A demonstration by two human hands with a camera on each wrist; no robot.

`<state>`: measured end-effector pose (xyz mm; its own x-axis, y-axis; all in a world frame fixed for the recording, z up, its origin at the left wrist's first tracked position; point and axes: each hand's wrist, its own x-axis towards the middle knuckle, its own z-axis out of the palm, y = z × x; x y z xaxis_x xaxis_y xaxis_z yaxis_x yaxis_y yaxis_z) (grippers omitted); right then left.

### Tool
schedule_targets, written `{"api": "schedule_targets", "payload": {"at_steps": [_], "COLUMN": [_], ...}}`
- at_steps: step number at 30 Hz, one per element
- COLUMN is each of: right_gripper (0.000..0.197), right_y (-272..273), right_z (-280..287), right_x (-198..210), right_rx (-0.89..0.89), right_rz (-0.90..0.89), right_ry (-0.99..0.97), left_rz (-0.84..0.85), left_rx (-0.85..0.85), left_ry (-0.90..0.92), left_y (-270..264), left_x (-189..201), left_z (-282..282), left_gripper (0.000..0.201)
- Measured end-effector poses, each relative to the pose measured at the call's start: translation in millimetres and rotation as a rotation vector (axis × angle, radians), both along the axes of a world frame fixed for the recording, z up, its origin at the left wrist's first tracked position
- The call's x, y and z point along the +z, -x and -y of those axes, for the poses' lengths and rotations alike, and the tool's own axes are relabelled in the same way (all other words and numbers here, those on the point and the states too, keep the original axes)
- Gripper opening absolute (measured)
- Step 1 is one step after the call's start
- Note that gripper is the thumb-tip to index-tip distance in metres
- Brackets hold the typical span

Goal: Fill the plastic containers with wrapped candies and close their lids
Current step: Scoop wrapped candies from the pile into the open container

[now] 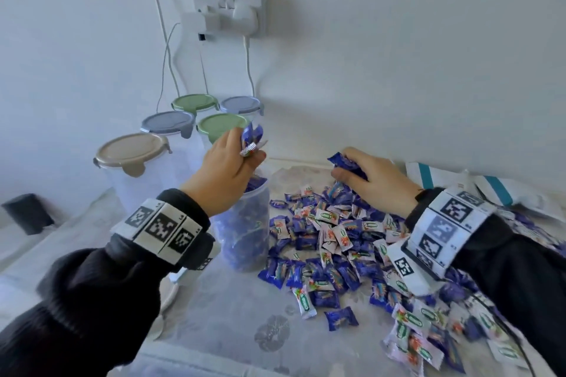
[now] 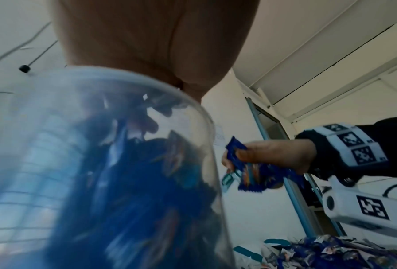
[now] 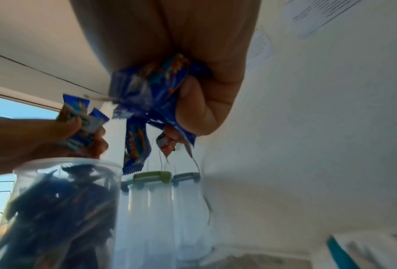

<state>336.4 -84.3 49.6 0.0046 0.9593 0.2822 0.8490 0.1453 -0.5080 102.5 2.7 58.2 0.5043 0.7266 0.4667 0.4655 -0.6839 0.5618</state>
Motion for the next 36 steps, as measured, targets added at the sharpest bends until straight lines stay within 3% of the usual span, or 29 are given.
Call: {"api": "schedule_targets", "payload": {"at_steps": [3, 6, 10, 13, 17, 20, 23, 28, 31, 36], "right_gripper": [0.023, 0.031, 0.031, 0.008, 0.031, 0.039, 0.037, 0.023, 0.02, 0.033], "right_y": [18.3, 39.0, 67.2, 88.0, 105.1, 109.2, 111.6, 121.5, 130.2, 132.0], "right_z": [-14.7, -30.4, -52.0, -66.9, -76.4, -78.3, -80.5, -92.2, -96.1, -93.5], "right_x": [17.4, 35.5, 52.5, 54.9, 54.6, 56.9, 61.7, 57.9, 40.4, 28.0], "right_rx": [0.05, 0.1, 0.186, 0.247, 0.31, 0.33, 0.336, 0.302, 0.281, 0.276], "right_rz": [-0.024, -0.044, -0.079, -0.086, 0.015, 0.077, 0.028, -0.214, -0.274, -0.197], "right_ry": [-0.067, -0.112, -0.138, -0.09, 0.024, 0.095, 0.081, -0.206, -0.273, -0.203], "left_rz": [-0.091, -0.174, -0.02, 0.058, 0.089, 0.109, 0.136, 0.177, 0.211, 0.261], "left_rx": [0.068, 0.138, 0.15, 0.131, 0.101, 0.09, 0.07, 0.041, 0.03, 0.008], "left_ry": [-0.012, 0.001, 0.143, 0.232, 0.31, 0.316, 0.332, 0.384, 0.409, 0.401], "left_y": [9.0, 16.5, 28.1, 34.8, 42.8, 46.1, 47.3, 46.1, 45.5, 44.0], "left_x": [-8.7, -13.6, -17.6, -21.6, -31.9, -39.0, -43.0, -46.1, -51.5, -51.4], "left_z": [-1.7, 0.0, 3.0, 6.5, 6.4, 3.2, 2.6, 3.2, 0.4, 2.4], "left_gripper": [0.023, 0.049, 0.079, 0.093, 0.113, 0.116, 0.114, 0.112, 0.108, 0.101]}}
